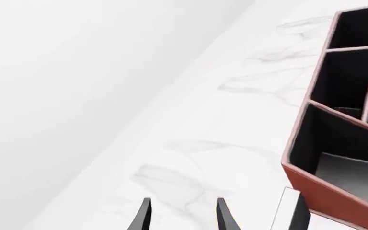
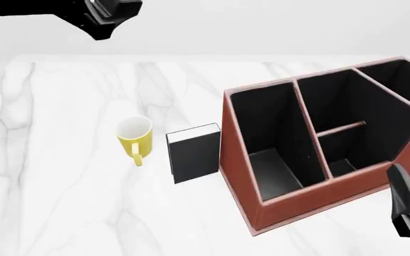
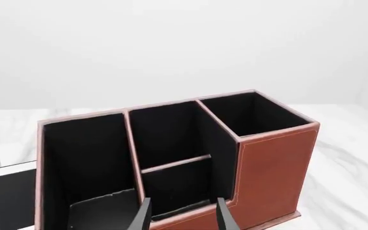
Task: Pick up the book and place it in the back compartment of the caddy.
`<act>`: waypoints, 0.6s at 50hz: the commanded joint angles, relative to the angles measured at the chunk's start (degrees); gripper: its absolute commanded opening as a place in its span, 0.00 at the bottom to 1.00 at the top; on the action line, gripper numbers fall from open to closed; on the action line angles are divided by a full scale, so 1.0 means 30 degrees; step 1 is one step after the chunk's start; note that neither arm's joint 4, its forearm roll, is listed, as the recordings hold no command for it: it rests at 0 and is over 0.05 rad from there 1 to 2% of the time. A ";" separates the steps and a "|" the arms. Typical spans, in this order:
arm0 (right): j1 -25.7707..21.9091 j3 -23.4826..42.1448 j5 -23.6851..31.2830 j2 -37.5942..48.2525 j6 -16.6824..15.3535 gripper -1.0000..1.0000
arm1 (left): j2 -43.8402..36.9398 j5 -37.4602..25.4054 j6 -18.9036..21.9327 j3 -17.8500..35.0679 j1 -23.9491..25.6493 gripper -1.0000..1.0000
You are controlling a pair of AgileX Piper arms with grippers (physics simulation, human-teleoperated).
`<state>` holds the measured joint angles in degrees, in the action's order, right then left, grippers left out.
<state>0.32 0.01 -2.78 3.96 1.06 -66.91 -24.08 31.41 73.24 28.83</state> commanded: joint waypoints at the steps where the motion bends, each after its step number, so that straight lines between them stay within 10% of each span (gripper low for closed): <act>1: -0.0025 0.0000 -0.0040 0.0040 0.0005 1.00 | -0.3675 -0.1997 0.1793 0.2911 0.0759 1.00; 30: 0.0008 0.0000 -0.0316 0.0359 -0.0080 1.00 | -0.6130 0.0232 0.1924 -0.0073 0.2390 1.00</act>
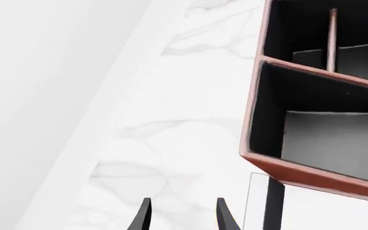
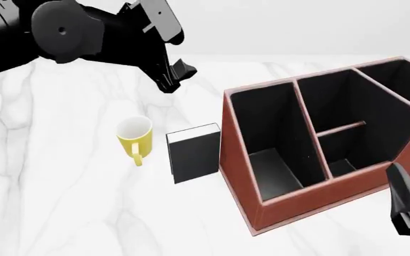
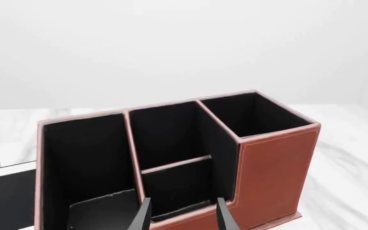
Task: Pick up the book and place it in the back compartment of the caddy.
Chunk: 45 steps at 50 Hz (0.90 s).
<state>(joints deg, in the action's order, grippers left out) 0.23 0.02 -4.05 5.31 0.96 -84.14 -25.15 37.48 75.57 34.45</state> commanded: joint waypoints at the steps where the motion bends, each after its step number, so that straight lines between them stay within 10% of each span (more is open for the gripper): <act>1: 0.0051 0.0013 0.0159 -0.0126 -0.0050 1.00 | -0.0289 0.0616 -0.0264 -0.1027 0.0729 1.00; 45: 0.0100 0.0000 -0.0059 0.0107 -0.0042 1.00 | -0.2300 0.4380 -0.1969 -0.5006 0.2395 1.00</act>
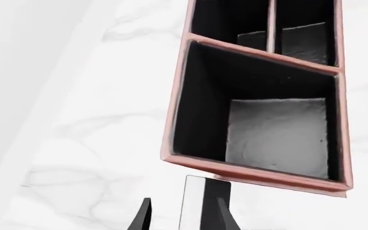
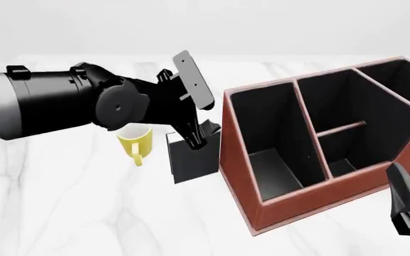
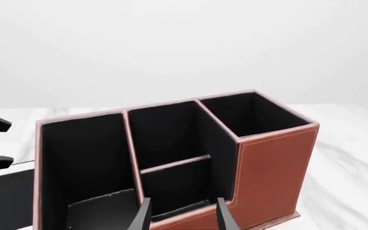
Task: Pick up the book and place it in the back compartment of the caddy.
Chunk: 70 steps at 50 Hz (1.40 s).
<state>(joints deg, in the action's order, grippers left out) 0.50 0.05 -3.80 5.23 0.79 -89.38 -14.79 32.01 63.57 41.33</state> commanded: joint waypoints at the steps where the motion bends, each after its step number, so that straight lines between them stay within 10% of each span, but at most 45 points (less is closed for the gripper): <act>1: 0.0008 -0.0013 -0.0061 0.0056 0.0007 1.00 | -0.0569 0.0995 -0.0146 -0.1078 0.0090 1.00; 70: 0.0128 -0.0009 -0.0597 0.0646 0.0172 1.00 | -0.3070 0.4310 0.0171 -0.2494 -0.1002 1.00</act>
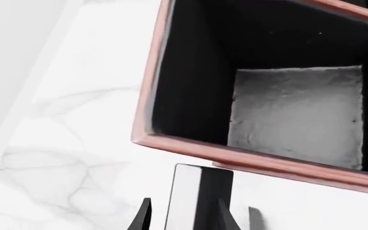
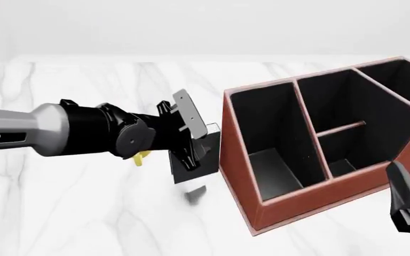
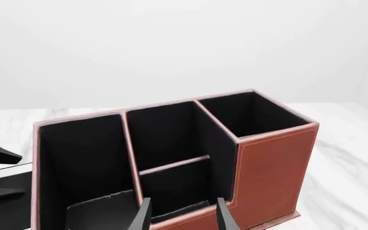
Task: Pick up the book and place it in the back compartment of the caddy.
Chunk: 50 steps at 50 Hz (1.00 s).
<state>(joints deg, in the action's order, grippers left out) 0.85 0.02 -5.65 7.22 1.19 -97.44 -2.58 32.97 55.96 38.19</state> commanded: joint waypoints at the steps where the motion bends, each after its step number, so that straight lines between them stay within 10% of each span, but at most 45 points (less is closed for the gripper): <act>1: 0.0010 0.0000 -0.0014 0.0013 0.0051 1.00 | -0.0446 0.0302 -0.0153 -0.0005 0.0034 1.00; 8: 0.0013 0.0000 -0.0082 0.0082 0.0047 1.00 | -0.0844 0.0863 -0.0064 -0.0231 -0.0346 1.00; 9: 0.0019 0.0000 -0.0073 0.0071 0.0052 1.00 | -0.0945 0.0981 -0.0119 -0.0241 -0.0509 0.00; 50: 0.0047 0.0002 0.0424 -0.0488 0.0022 1.00 | 0.3363 -0.3425 -0.3657 0.0430 0.0999 0.00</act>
<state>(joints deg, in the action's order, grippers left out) 0.99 0.02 -5.11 6.60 1.33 -92.21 -7.59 24.45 54.88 40.00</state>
